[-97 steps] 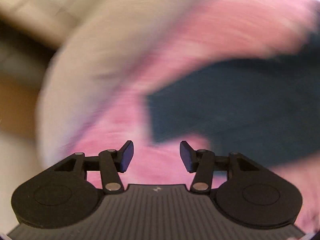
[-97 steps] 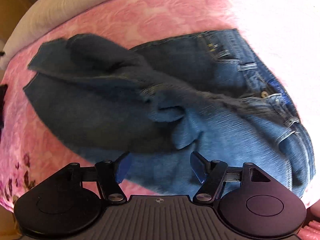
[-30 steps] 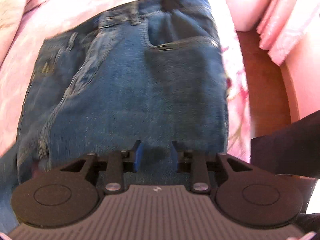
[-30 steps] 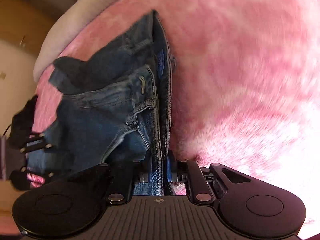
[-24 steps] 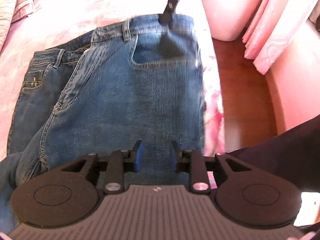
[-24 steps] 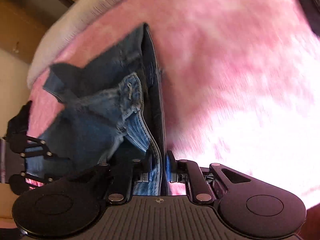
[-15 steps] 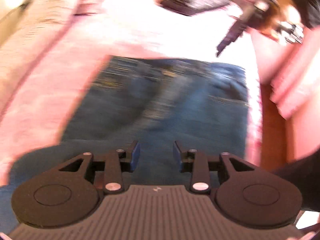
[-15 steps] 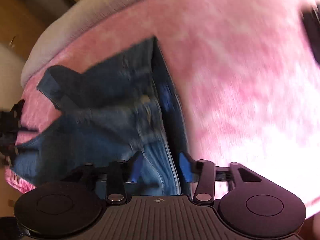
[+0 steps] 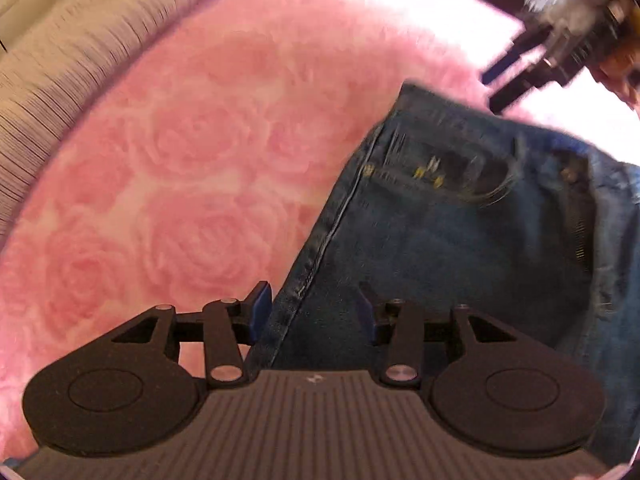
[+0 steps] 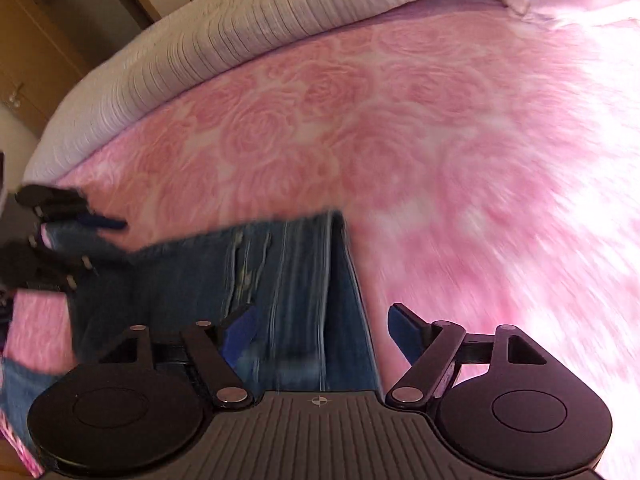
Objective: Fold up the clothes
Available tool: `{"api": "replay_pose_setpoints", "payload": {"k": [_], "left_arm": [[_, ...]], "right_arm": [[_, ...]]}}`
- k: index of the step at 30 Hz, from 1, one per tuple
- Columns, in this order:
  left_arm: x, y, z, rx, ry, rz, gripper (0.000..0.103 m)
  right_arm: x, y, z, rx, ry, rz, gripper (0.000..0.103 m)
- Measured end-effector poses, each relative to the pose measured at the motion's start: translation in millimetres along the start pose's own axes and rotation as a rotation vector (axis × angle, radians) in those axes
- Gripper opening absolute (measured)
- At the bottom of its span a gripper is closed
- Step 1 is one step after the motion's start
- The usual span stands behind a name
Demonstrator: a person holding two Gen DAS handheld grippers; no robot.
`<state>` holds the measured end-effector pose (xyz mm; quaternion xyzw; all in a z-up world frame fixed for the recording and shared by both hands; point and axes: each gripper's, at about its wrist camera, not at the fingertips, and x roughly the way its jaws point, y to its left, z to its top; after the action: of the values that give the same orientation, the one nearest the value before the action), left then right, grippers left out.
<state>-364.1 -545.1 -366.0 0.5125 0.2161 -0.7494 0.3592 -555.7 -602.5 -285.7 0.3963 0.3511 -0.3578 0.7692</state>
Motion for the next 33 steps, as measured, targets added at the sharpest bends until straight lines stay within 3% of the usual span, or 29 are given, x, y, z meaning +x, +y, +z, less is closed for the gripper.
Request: {"api": "replay_pose_setpoints", "payload": {"k": [4, 5, 6, 8, 9, 10, 13, 16, 17, 19, 20, 24, 27, 31, 33], "left_arm": [[37, 5, -6, 0.024, 0.08, -0.052, 0.048], [38, 7, -5, 0.005, 0.087, -0.062, 0.045], [38, 8, -2, -0.007, 0.106, -0.075, 0.033], [33, 4, 7, 0.02, 0.128, -0.095, 0.007], [24, -1, 16, 0.067, 0.101, -0.075, 0.007], [16, -6, 25, 0.108, 0.072, -0.056, 0.007], [5, -3, 72, 0.111, -0.041, -0.002, 0.007], [36, 1, 109, 0.143, 0.014, 0.019, 0.017], [43, 0, 111, 0.151, 0.025, 0.032, 0.018], [48, 3, 111, 0.14, 0.034, 0.048, 0.021], [42, 7, 106, 0.113, 0.021, 0.058, 0.026], [-7, 27, 69, 0.012, -0.005, 0.117, 0.034], [-50, 48, 11, -0.098, 0.032, 0.184, 0.04], [-103, 64, -86, -0.227, 0.146, 0.298, 0.041], [-127, 67, -135, -0.264, 0.205, 0.344, 0.042]], "right_arm": [[47, -21, 23, 0.014, 0.051, 0.037, 0.076], [51, -27, 24, 0.059, 0.053, 0.064, 0.069], [54, -32, 25, 0.094, 0.06, 0.101, 0.017], [47, -36, 28, 0.093, 0.069, 0.151, 0.009], [37, -39, 31, 0.076, 0.049, 0.146, 0.007], [27, -41, 34, 0.059, 0.03, 0.141, 0.007], [-2, -63, 39, 0.071, -0.041, 0.112, 0.007], [-12, -99, 39, 0.143, -0.07, 0.071, 0.007], [-6, -107, 36, 0.158, -0.05, 0.064, 0.01], [-1, -116, 32, 0.186, -0.046, 0.018, 0.028], [-8, -115, 29, 0.189, -0.07, -0.006, 0.041], [-45, -93, 11, 0.172, -0.166, -0.038, 0.044], [-59, -60, -12, 0.123, -0.175, -0.004, 0.044], [-51, -12, -53, 0.026, -0.073, 0.067, 0.045], [-38, 2, -71, 0.02, 0.009, 0.063, 0.045]]}}
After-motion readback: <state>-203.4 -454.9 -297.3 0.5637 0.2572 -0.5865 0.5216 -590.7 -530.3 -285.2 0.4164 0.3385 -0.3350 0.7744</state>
